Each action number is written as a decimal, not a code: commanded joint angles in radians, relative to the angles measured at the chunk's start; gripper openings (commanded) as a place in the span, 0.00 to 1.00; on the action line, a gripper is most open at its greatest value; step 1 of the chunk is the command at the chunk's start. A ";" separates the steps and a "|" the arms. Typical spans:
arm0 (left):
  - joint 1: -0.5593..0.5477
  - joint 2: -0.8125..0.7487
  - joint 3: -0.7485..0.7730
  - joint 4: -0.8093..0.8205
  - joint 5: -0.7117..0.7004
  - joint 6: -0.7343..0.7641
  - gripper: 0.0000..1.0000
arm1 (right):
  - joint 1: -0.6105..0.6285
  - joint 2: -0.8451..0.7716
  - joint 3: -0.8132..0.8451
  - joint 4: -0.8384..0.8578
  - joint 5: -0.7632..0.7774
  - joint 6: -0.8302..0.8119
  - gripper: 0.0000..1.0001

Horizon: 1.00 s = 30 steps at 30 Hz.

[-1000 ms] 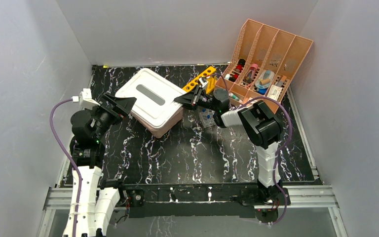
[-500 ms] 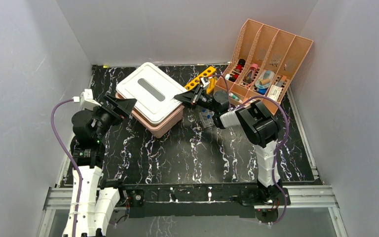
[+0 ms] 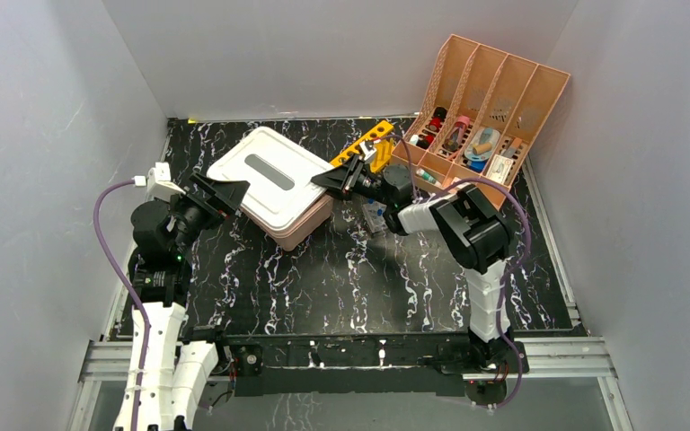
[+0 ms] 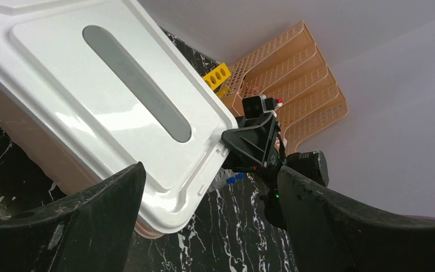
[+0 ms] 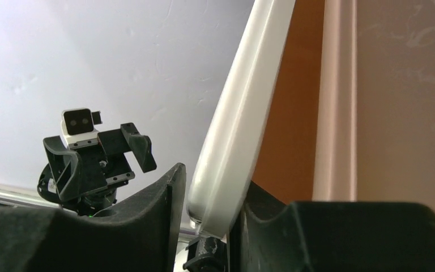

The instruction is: Organize the chemistry lab equipment

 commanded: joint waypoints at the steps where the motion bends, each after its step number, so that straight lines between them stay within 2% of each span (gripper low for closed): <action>1: -0.006 -0.017 0.012 0.005 0.001 0.019 0.86 | 0.007 -0.103 -0.010 -0.061 0.068 -0.106 0.43; 5: -0.008 -0.018 0.010 0.007 0.003 0.017 0.86 | 0.006 -0.143 -0.022 -0.110 0.088 -0.141 0.49; 13: -0.011 -0.021 0.014 0.004 0.003 0.022 0.86 | -0.003 -0.270 -0.104 -0.229 0.172 -0.223 0.49; 18: -0.013 -0.018 -0.008 0.034 0.013 0.000 0.86 | -0.005 -0.412 -0.140 -0.413 0.249 -0.351 0.49; 23: -0.014 -0.009 -0.010 0.051 0.020 -0.011 0.86 | -0.007 -0.488 -0.158 -0.544 0.236 -0.425 0.50; 30: -0.014 -0.001 -0.005 0.056 0.021 -0.011 0.86 | -0.007 -0.604 -0.295 -0.623 0.272 -0.460 0.50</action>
